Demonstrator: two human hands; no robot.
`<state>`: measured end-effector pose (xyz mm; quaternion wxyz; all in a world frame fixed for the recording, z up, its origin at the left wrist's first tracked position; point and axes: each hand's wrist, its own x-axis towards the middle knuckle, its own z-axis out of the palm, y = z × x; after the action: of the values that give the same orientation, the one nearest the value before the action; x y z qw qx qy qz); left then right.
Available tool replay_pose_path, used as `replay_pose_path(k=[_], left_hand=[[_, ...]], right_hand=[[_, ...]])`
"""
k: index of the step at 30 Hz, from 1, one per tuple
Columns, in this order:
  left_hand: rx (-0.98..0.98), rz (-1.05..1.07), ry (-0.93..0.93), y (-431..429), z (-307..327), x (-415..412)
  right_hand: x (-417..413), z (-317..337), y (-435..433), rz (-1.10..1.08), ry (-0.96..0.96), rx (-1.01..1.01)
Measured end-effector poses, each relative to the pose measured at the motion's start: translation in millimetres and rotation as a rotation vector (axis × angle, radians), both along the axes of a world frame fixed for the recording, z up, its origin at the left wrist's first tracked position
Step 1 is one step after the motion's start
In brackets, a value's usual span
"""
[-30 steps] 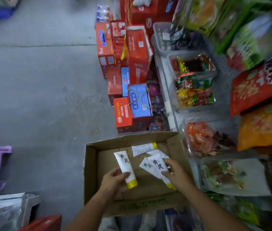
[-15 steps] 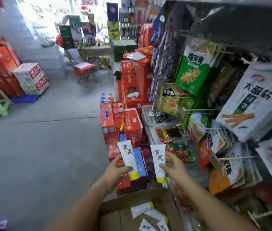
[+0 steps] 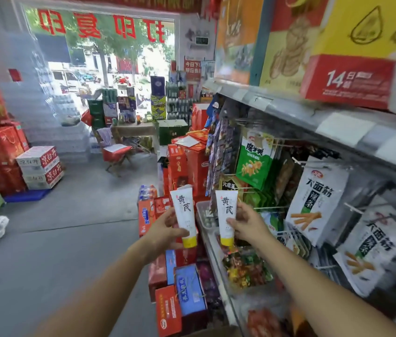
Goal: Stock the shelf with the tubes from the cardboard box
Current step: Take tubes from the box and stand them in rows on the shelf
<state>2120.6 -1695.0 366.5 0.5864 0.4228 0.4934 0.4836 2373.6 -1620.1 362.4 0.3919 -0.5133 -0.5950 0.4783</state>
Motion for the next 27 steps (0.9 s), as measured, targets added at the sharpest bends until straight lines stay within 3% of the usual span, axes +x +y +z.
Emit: replay_pose_path(k=[10, 17, 27], left_hand=[[0.148, -0.257, 0.039, 12.3, 60.3, 4.4], [0.259, -0.375, 0.162, 12.8, 77.7, 28.3], [0.316, -0.499, 0.123, -18.1, 98.5, 99.1]], right_hand=[[4.1, 80.2, -46.8, -0.152, -0.025, 0.153], [24.9, 94.0, -84.8, -0.316, -0.058, 0.17], [78.1, 124.9, -171.4, -0.481, -0.083, 0.243]])
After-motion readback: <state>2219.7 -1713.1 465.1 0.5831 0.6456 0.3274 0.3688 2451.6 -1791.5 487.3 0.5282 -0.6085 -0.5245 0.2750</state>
